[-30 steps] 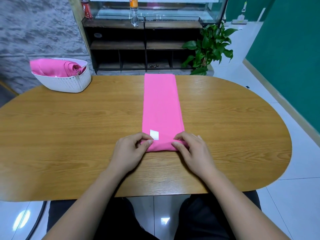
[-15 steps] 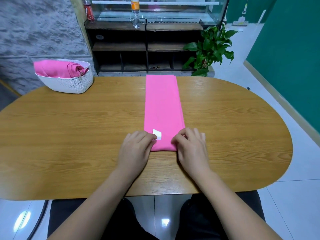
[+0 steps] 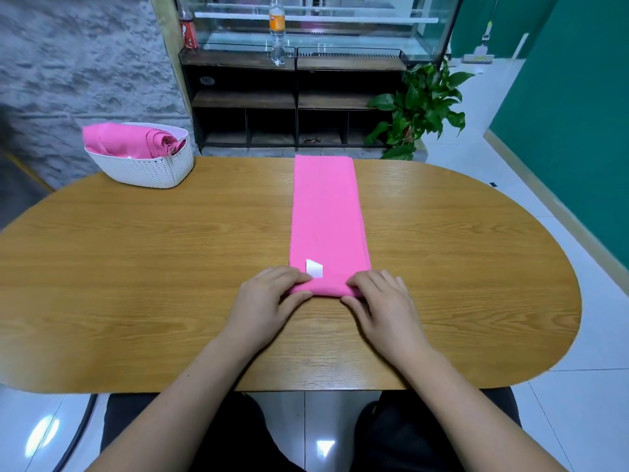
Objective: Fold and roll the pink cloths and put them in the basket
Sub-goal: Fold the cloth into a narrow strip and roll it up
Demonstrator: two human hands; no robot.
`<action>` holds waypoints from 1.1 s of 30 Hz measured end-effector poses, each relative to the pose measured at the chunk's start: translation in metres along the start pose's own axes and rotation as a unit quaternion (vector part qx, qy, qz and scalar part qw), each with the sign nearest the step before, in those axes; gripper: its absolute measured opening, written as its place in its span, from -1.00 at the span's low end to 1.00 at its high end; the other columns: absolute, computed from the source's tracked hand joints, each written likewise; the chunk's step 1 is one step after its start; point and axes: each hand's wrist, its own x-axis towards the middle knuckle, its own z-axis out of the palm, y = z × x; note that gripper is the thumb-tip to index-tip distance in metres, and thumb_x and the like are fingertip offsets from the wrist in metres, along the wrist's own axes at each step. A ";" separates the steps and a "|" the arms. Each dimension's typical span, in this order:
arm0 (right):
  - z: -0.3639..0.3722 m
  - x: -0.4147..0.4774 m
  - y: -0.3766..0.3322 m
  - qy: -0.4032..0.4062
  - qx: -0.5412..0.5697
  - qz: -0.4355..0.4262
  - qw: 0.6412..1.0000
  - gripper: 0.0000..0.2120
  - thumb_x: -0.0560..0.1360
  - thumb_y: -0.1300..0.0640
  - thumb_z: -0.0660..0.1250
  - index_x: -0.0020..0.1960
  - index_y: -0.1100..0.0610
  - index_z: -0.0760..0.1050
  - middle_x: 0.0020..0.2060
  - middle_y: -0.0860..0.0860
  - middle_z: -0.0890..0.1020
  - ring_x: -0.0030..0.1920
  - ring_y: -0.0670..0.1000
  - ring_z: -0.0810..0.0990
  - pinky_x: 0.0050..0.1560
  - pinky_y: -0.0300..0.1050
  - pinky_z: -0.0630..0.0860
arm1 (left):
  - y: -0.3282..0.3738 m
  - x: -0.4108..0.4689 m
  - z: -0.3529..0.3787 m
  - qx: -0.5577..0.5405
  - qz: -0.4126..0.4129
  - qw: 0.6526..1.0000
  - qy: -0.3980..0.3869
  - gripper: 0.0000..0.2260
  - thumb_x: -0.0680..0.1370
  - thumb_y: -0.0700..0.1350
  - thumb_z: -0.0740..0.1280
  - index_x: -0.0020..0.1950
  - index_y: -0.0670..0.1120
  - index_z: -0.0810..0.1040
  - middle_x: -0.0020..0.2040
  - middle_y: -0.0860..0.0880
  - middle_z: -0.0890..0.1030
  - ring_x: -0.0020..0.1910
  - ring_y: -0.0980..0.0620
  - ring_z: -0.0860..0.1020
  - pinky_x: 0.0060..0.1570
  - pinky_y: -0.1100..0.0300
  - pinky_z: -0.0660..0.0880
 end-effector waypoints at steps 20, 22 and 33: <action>0.007 0.021 -0.006 0.052 -0.015 0.115 0.992 -0.87 0.56 0.03 0.47 -0.09 0.01 0.54 -0.07 -0.03 0.49 -0.04 0.12 0.46 -0.05 0.08 0.36 | 0.012 0.018 0.013 -0.016 -0.085 0.994 0.072 -0.96 0.58 0.00 0.48 -0.01 0.06 0.70 -0.05 0.12 0.46 0.01 0.05 0.43 0.03 0.07 0.46; 0.007 0.023 -0.009 0.043 -0.044 0.071 0.996 -0.90 0.53 0.20 0.44 -0.05 0.02 0.56 -0.08 0.00 0.49 -0.03 0.14 0.46 -0.07 0.06 0.32 | 0.017 0.020 0.015 0.007 -0.040 0.997 0.068 -0.97 0.59 -0.07 0.48 0.00 0.04 0.67 -0.05 0.11 0.53 0.00 0.01 0.47 0.03 0.01 0.49; -0.003 0.013 -0.014 -0.038 -0.066 -0.013 0.997 -0.81 0.59 0.03 0.27 0.17 0.01 0.53 0.06 -0.02 0.51 0.08 0.08 0.50 0.05 0.06 0.33 | 0.000 0.009 0.008 0.049 0.033 0.998 0.004 -0.65 0.50 0.20 0.50 0.18 0.05 0.67 0.10 0.17 0.65 0.16 0.06 0.54 0.20 0.16 0.45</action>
